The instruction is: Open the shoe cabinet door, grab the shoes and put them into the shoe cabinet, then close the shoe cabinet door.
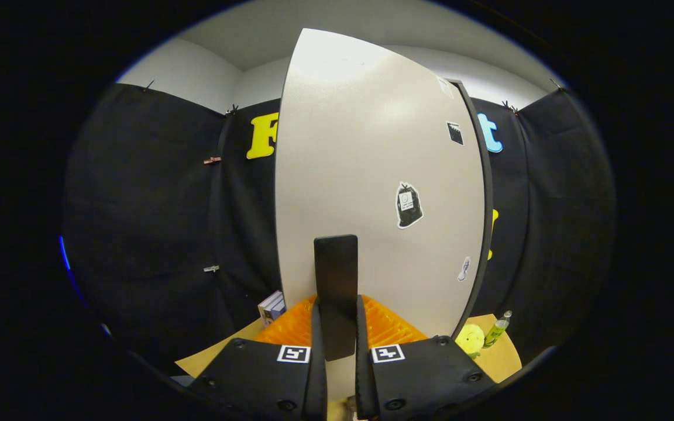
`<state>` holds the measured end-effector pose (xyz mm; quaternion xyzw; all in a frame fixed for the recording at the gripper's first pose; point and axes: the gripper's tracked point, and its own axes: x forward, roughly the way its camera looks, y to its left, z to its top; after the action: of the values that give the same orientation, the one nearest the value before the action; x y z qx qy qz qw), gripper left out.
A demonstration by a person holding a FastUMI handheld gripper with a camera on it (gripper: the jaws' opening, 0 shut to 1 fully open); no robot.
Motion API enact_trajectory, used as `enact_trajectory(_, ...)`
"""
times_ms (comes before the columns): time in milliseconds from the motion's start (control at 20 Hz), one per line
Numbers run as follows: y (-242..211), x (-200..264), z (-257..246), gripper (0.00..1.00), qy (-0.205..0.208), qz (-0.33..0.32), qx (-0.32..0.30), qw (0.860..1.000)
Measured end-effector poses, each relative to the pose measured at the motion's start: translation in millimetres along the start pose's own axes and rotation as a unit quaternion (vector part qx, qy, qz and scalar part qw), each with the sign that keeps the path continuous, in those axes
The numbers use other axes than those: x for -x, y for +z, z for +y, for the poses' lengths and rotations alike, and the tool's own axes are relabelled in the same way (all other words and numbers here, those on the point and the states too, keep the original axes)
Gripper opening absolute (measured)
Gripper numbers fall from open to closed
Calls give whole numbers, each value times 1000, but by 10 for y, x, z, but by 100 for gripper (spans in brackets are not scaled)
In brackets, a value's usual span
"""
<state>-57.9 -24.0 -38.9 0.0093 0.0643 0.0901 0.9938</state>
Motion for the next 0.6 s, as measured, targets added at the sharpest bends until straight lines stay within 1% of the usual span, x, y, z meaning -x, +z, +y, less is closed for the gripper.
enact_trajectory(200,22,322,-289,23,6,0,-6,1000)
enact_trajectory(400,44,594,-591,23,-7,-6,-13,1000)
enact_trajectory(600,71,786,-826,22,-32,-6,-2,999)
